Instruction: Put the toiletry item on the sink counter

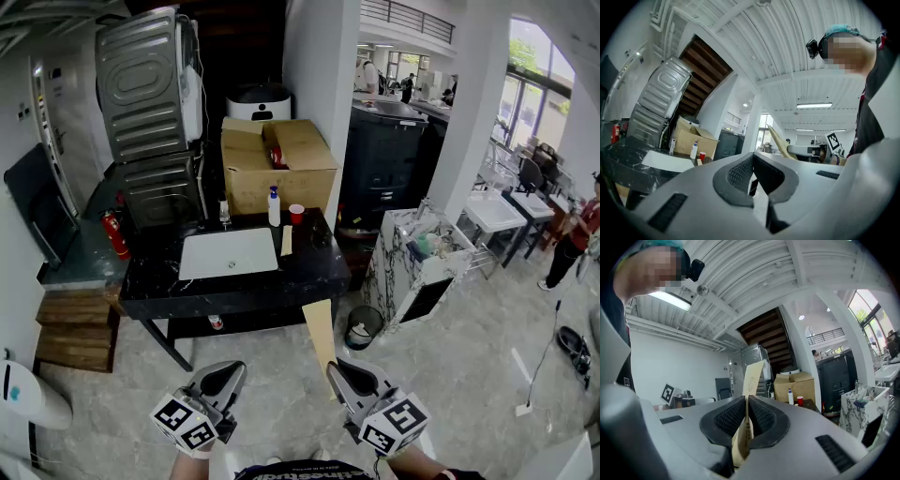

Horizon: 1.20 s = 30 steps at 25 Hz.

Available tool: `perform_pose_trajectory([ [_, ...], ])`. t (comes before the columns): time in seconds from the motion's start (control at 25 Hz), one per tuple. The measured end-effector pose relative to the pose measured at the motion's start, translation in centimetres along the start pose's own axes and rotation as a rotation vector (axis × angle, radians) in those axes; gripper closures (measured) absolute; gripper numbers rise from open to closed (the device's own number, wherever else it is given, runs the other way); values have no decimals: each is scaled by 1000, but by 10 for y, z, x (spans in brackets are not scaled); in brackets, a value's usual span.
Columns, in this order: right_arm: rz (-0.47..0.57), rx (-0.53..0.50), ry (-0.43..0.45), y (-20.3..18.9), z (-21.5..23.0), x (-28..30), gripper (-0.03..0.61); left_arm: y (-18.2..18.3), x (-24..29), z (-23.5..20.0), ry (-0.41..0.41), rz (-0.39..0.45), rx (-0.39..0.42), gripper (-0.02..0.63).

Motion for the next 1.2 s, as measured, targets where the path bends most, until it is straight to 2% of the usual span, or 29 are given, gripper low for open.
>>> perform_pose_trajectory([
  [0.56,-5,-16,-15,-4,5,-1,522,-2,10,-2,-12,11,-4,598],
  [1.2,5,25,-24,1,25,3,528,-4,26,-4,-2,17,-17,598],
])
Point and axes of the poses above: the fingertips, and each gripper's own axes: x forward along the fingers, z to its right, y out of its top, the point moved 9 cm from there along -x, backward along the fingers, and after that the axes turned 9 degrees about -y, right-handed, at the moved point
